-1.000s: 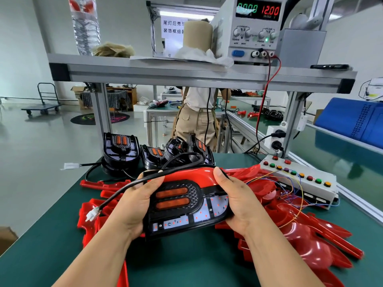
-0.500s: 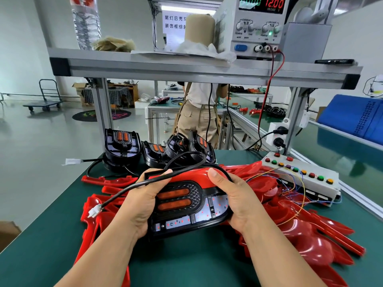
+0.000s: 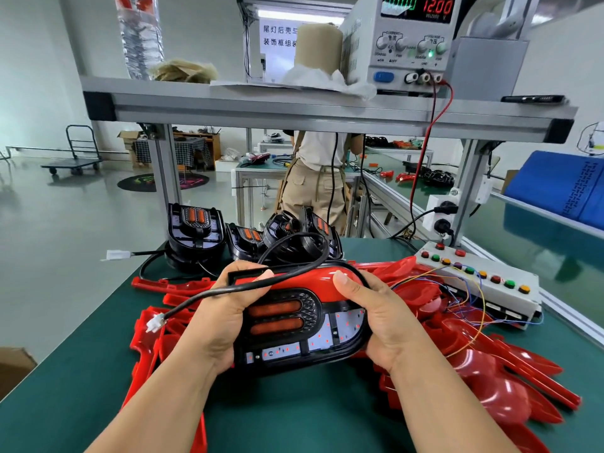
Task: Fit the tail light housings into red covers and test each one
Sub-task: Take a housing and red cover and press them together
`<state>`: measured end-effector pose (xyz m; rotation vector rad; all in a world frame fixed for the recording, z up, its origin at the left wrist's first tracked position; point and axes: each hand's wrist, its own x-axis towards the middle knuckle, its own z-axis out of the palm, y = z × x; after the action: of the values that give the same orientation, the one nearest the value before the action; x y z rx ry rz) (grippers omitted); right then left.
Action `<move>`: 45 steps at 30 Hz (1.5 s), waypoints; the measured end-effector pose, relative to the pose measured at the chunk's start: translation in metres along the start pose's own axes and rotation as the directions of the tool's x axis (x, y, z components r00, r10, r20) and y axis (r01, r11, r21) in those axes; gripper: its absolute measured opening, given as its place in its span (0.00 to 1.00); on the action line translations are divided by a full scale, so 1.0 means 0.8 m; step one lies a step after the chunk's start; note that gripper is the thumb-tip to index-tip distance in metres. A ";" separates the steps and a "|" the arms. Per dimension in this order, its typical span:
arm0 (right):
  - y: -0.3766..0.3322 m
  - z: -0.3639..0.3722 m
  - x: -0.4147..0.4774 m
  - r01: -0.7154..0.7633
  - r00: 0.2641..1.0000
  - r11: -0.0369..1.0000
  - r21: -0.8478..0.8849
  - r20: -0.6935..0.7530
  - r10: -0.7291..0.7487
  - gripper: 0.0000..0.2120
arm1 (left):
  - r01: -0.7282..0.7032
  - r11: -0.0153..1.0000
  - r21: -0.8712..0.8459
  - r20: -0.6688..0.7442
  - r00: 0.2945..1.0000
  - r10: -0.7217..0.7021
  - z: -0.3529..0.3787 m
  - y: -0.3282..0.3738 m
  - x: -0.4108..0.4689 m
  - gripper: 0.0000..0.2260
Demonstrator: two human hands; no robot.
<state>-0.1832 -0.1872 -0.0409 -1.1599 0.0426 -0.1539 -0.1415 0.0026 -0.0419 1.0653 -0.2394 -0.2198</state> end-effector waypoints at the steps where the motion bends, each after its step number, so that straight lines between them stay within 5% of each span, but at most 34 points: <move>1: 0.000 0.000 0.000 -0.002 1.000 1.000 0.008 0.004 0.002 0.25 | -0.002 1.000 0.004 0.006 1.000 0.002 0.000 0.000 0.000 0.16; 6: 0.001 -0.002 0.002 0.030 0.998 0.998 0.058 0.045 -0.033 0.15 | -0.004 1.000 0.017 0.023 1.000 0.003 0.001 0.003 0.000 0.13; 20: -0.003 -0.005 0.000 -0.029 0.998 0.998 -0.055 0.048 0.031 0.25 | 0.123 0.992 0.034 -0.039 0.992 -0.122 0.004 0.007 0.003 0.26; 26: -0.005 -0.003 0.001 0.048 0.999 0.998 -0.040 -0.003 -0.048 0.24 | 0.214 0.976 0.033 0.023 0.976 -0.215 -0.004 0.009 0.006 0.15; 31: -0.004 -0.003 0.002 0.041 0.999 0.998 -0.041 -0.018 -0.041 0.24 | 0.268 0.963 0.006 0.057 0.962 -0.268 -0.011 0.009 0.013 0.25; 37: -0.004 -0.004 0.002 -0.029 0.999 0.999 -0.034 0.014 0.030 0.30 | 0.275 0.961 -0.042 0.154 0.952 -0.265 -0.021 0.022 0.013 0.25; 41: 0.001 -0.007 0.007 -0.030 1.000 0.999 -0.043 0.004 0.030 0.22 | 0.300 0.954 0.017 0.175 0.938 -0.298 -0.020 0.020 0.016 0.23; 45: 0.008 -0.002 0.009 -0.084 0.996 0.996 -0.029 -0.038 0.082 0.21 | 0.325 0.945 0.044 -0.099 0.942 -0.320 -0.017 0.005 0.028 0.21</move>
<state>-0.1760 -0.1873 -0.0475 -1.1838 0.1257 -0.1011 -0.1160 0.0095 -0.0430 1.1688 0.0127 -0.4606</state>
